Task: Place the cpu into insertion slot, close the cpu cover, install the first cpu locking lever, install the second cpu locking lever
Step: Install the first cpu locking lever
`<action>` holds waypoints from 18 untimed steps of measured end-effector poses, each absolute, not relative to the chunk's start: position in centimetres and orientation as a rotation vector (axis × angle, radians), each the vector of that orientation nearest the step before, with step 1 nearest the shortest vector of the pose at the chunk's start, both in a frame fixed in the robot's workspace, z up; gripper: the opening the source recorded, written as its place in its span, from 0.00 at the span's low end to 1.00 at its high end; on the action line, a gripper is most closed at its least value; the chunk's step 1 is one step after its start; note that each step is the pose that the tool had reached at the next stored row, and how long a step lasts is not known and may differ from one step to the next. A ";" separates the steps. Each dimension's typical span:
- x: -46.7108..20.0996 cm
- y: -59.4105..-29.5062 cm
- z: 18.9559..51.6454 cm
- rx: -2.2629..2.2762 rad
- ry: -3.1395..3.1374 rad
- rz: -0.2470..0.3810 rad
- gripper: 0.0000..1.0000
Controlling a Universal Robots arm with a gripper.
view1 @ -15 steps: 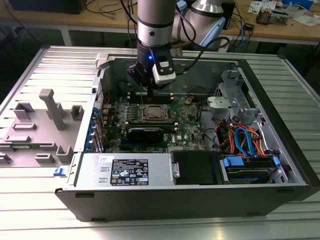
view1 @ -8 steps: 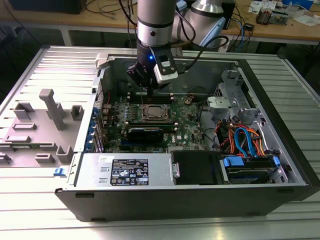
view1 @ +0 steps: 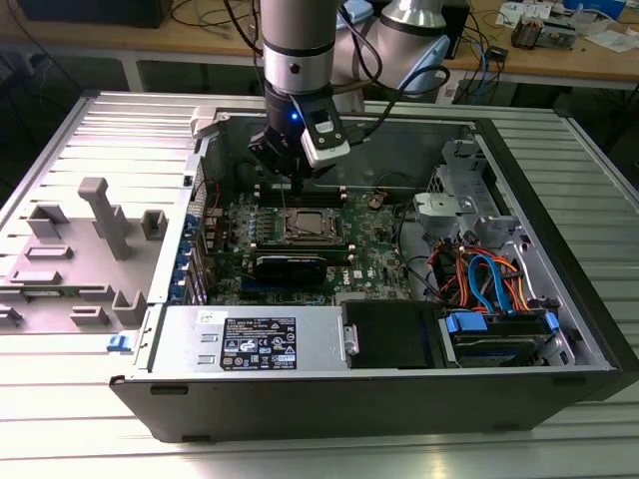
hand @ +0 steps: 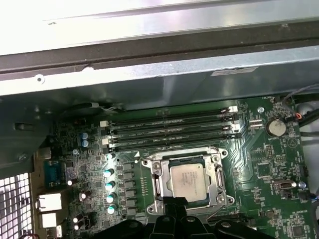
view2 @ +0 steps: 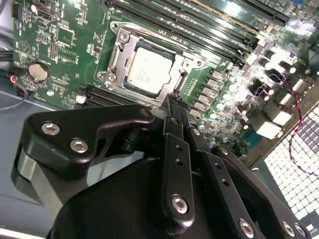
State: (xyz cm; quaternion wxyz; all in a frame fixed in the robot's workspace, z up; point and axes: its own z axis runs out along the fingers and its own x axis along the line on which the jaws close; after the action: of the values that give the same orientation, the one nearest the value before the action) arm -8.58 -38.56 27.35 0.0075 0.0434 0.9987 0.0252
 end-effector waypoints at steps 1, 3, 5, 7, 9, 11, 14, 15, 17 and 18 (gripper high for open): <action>-8.6 -38.6 27.3 0.104 3.124 0.079 0.11; -8.6 -38.6 27.3 0.040 3.127 0.080 0.11; -8.6 -38.6 27.1 -0.055 3.128 0.080 0.11; -8.8 -38.6 27.0 -0.084 3.128 0.082 0.11; -9.7 -38.6 27.0 -0.087 3.128 0.083 0.11; -10.1 -38.6 27.0 -0.087 3.128 0.086 0.11; -10.1 -38.6 27.0 -0.087 3.128 0.086 0.11; -10.1 -38.6 27.0 -0.087 3.128 0.086 0.11; -10.1 -38.6 27.0 -0.087 3.128 0.086 0.11; -10.1 -38.6 27.0 -0.087 3.128 0.086 0.11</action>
State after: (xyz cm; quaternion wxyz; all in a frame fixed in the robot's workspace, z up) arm -10.12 -38.56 26.96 0.0057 -0.0278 0.9992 0.0276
